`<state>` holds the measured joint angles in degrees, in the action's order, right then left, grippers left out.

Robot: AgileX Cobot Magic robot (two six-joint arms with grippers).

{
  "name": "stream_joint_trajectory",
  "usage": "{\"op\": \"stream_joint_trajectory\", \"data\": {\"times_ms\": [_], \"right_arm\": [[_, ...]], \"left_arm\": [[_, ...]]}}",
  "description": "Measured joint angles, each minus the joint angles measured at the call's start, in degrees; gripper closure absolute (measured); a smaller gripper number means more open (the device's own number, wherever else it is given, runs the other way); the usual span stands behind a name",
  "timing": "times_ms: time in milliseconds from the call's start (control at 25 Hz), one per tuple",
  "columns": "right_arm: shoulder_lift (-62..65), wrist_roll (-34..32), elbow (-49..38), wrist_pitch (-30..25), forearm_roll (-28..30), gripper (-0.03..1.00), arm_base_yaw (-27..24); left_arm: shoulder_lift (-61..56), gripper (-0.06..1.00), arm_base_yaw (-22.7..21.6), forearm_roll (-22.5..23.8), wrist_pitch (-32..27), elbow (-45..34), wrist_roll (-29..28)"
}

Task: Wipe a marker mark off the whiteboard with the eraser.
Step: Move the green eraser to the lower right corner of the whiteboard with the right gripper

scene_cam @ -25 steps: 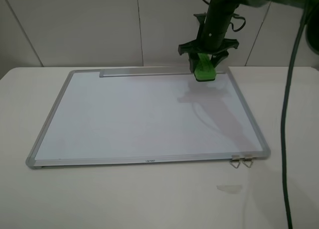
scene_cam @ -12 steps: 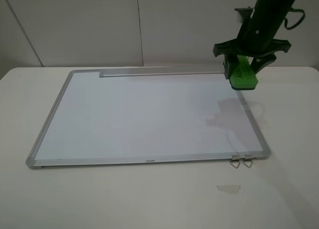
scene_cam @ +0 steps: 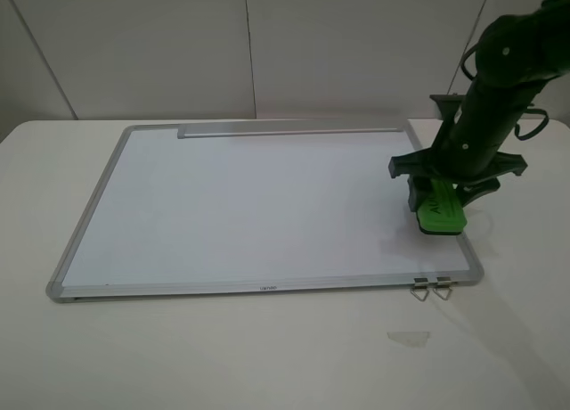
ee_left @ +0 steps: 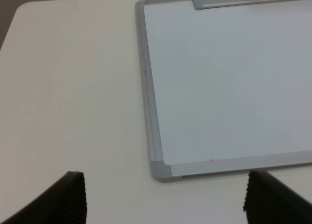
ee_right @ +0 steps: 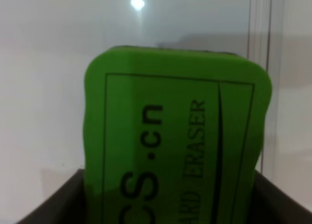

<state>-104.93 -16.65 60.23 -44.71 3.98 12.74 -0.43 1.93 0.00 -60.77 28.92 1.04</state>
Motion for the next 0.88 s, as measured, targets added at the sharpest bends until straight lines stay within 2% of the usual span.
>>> {"op": "stream_joint_trajectory", "data": {"times_ms": [200, 400, 560, 760, 880], "right_arm": [[0.02, -0.11, -4.23, 4.47, -1.38, 0.37, 0.00], [0.02, -0.11, -4.96, 4.95, -1.49, 0.36, 0.00], [0.02, 0.38, -5.03, 3.47, -1.44, 0.20, 0.00], [0.07, 1.12, -5.03, 0.39, -1.49, 0.16, 0.00], [0.96, 2.31, -5.03, -4.32, -1.49, 0.16, 0.00]], "left_arm": [[0.00, 0.26, 0.00, 0.00, 0.00, 0.00, 0.00], [0.00, 0.26, 0.00, 0.00, 0.00, 0.00, 0.00], [0.00, 0.26, 0.00, 0.00, 0.00, 0.00, 0.00], [0.00, 0.26, 0.00, 0.00, 0.00, 0.00, 0.00], [0.00, 0.26, 0.00, 0.00, 0.00, 0.00, 0.00]]}}
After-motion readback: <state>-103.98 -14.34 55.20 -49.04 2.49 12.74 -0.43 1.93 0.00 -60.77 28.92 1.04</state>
